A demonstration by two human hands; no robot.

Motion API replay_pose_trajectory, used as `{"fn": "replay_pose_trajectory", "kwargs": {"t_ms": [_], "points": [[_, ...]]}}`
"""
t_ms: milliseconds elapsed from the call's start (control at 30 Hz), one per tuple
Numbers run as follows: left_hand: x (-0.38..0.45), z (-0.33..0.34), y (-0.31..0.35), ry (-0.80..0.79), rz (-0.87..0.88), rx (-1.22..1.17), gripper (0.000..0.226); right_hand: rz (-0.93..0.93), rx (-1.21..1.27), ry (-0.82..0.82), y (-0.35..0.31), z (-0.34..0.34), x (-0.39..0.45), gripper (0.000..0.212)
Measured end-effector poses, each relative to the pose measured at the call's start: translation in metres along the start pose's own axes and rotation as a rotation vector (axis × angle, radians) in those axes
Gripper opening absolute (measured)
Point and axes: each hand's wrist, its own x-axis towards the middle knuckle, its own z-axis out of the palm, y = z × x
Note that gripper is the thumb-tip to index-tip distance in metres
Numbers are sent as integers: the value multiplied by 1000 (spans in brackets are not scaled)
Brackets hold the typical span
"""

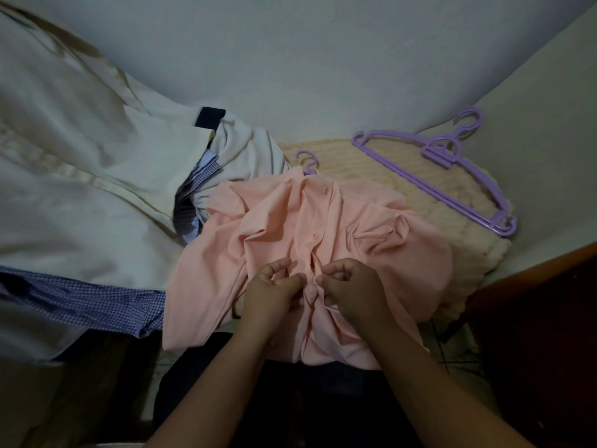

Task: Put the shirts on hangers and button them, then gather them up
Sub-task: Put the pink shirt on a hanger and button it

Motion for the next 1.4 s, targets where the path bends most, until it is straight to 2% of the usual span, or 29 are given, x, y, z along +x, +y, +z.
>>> {"fn": "replay_pose_trajectory", "kwargs": {"t_ms": [200, 433, 533, 767, 967, 1100, 1233, 1400], "points": [[1, 0, 1, -29, 5, -49, 27, -23, -20, 18, 0, -1, -1, 18], [2, 0, -5, -71, 45, -83, 46, -73, -33, 5, 4, 0, 0, 30], [2, -1, -5, -71, 80, -39, 42, -103, -74, -58, 2, -1, -1, 34], [-1, 0, -4, -90, 157, 129, 24, -105, -117, -86, -2, -3, -1, 16], [-3, 0, -4, -119, 127, 144, 13, 38, 16, -62, 4, -3, 4, 18], [-4, -1, -4, -118, 110, 160, 5, 23, 26, -72, 3, -4, 4, 19], [-2, -3, -3, -118, 111, 211, 7, -25, 23, -108, 2, -5, 3, 22], [4, -3, 1, -187, 13, 98, 13, -65, -48, -94, 5, -9, 4, 31]]}}
